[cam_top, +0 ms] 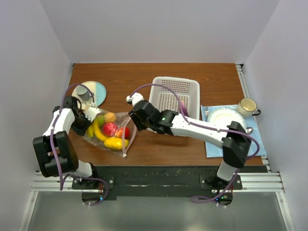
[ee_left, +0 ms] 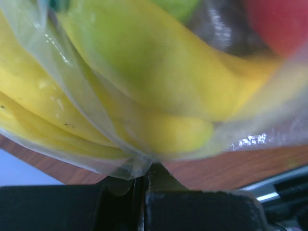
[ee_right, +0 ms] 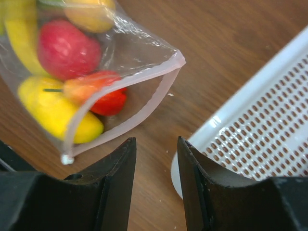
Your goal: Open the zip-top bag and remove the fake food
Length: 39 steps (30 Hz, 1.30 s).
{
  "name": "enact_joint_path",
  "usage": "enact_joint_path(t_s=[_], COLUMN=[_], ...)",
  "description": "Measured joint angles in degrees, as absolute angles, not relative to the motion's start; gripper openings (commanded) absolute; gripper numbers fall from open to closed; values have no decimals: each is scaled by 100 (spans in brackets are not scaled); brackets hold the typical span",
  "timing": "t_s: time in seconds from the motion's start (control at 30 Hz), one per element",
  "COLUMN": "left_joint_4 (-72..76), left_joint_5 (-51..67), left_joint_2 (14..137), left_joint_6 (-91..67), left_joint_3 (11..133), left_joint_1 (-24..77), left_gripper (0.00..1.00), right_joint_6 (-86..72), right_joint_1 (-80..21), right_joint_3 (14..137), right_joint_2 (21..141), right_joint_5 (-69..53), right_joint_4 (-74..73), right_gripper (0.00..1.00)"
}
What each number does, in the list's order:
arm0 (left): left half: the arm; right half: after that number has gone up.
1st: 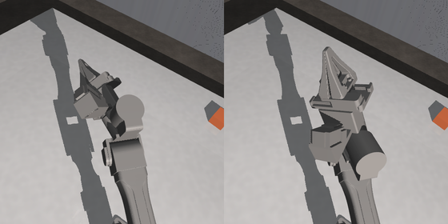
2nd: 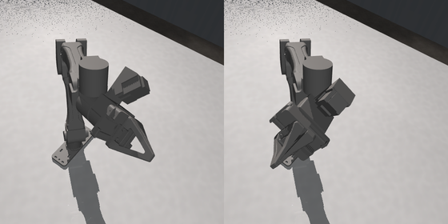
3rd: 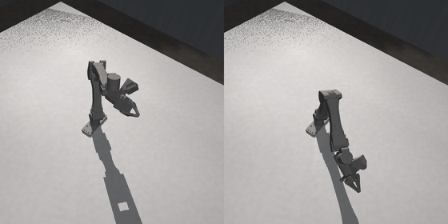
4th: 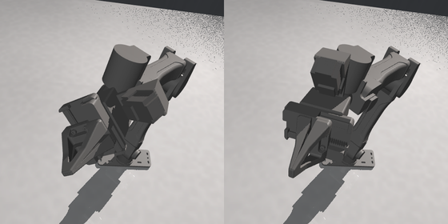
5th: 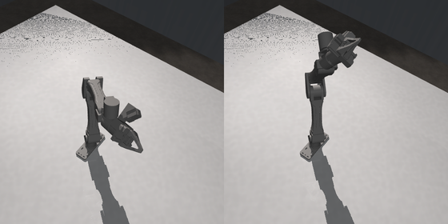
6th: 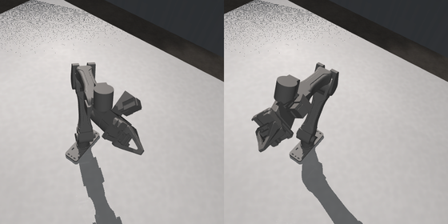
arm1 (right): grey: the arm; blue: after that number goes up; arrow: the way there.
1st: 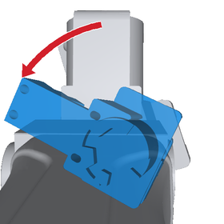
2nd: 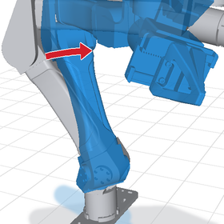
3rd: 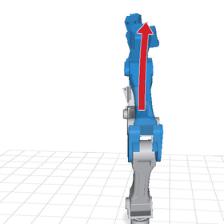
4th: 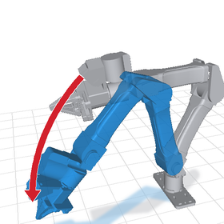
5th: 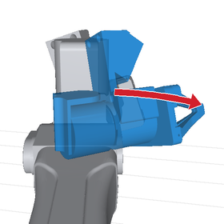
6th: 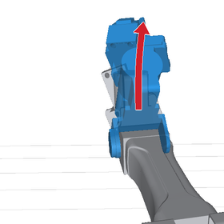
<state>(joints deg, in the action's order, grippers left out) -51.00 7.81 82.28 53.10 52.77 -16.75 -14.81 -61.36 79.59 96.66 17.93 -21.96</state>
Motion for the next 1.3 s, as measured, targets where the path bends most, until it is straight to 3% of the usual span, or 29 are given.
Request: enact_joint_path(t_s=[0.2, 0.57, 0.83, 1.3], left_joint_4=[-4209, -3730, -3828, -3953], left_joint_5=[121, -412, -451, -342], left_joint_2=[8372, 8490, 8534, 8525], left_joint_6=[5315, 5284, 5096, 5057], left_joint_3=[4869, 4801, 4845, 4847], left_joint_1=[-1675, -1525, -1358, -1297], left_gripper=[0, 0, 0, 0], right_joint_6=[-1212, -779, -445, 617], right_joint_1=[-6180, -6600, -6914, -6877], right_joint_3=[7846, 7240, 7078, 7909], right_joint_2=[10407, 10062, 9852, 11454], right_joint_5=[1413, 670, -84, 102], right_joint_4=[-1907, -1059, -528, -355], right_gripper=[45, 51, 69, 72])
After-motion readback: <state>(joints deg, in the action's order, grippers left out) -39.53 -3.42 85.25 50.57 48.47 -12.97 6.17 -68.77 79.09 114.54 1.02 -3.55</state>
